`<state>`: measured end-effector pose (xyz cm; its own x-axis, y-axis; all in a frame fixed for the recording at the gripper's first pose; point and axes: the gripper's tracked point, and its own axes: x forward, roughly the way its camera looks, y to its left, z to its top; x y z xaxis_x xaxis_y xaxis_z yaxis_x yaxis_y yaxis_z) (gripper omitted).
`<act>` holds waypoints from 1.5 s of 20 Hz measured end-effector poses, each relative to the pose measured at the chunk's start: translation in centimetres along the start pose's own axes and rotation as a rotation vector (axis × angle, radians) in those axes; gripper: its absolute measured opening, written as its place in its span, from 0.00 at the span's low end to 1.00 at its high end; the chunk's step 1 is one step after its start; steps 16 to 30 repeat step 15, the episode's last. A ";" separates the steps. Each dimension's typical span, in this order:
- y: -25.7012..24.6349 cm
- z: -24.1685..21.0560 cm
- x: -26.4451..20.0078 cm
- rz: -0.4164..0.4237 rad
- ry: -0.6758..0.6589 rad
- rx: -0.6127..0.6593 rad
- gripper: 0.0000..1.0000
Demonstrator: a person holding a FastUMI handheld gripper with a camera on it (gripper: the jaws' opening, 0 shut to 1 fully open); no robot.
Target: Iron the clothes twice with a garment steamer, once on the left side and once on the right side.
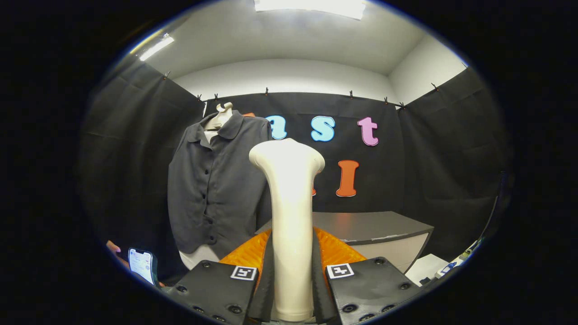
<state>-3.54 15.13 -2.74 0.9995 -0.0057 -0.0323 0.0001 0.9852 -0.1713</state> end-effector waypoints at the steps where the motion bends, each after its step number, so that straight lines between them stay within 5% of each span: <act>1: -0.4 -0.2 -0.3 0.000 0.004 0.004 0.43; 30: -2.2 -2.0 -2.1 -0.016 0.005 0.033 0.42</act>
